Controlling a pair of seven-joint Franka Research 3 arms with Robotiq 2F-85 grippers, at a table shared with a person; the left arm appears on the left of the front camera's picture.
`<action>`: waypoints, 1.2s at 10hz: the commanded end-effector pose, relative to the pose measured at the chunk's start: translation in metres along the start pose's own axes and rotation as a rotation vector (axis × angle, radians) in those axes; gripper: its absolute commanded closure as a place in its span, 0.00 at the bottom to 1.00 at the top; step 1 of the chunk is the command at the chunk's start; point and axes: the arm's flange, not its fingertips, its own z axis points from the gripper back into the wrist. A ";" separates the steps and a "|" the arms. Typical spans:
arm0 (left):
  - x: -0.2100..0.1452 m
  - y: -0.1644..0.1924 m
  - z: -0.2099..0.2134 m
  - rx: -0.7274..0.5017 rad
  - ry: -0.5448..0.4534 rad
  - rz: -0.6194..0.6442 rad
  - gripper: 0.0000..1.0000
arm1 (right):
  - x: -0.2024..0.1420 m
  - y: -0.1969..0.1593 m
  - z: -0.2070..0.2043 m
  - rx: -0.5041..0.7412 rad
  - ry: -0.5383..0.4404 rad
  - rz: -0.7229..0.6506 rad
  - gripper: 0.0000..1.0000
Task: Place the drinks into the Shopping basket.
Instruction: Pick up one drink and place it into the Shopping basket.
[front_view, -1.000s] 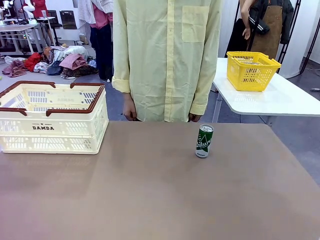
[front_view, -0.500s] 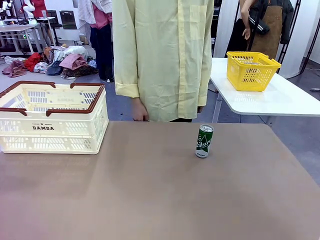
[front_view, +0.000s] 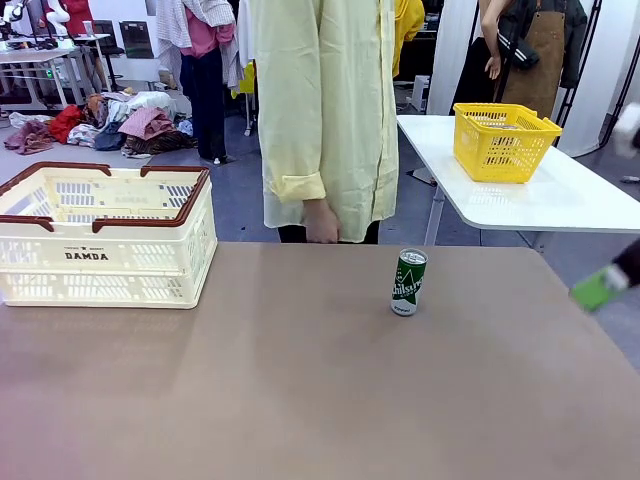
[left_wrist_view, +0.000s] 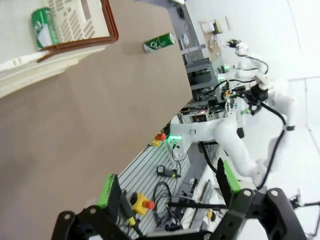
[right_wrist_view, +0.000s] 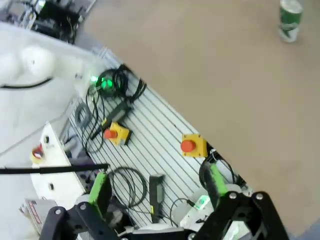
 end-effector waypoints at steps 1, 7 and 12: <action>-0.003 0.001 0.001 -0.005 0.004 -0.014 0.00 | 0.005 -0.020 0.014 0.010 -0.051 -0.062 0.00; -0.003 0.001 0.001 -0.005 0.004 -0.014 0.00 | 0.095 -0.013 -0.037 -0.143 0.091 -0.170 0.00; -0.003 0.001 0.001 -0.005 0.004 -0.014 0.00 | 0.214 -0.040 -0.119 -0.501 0.106 -0.325 0.00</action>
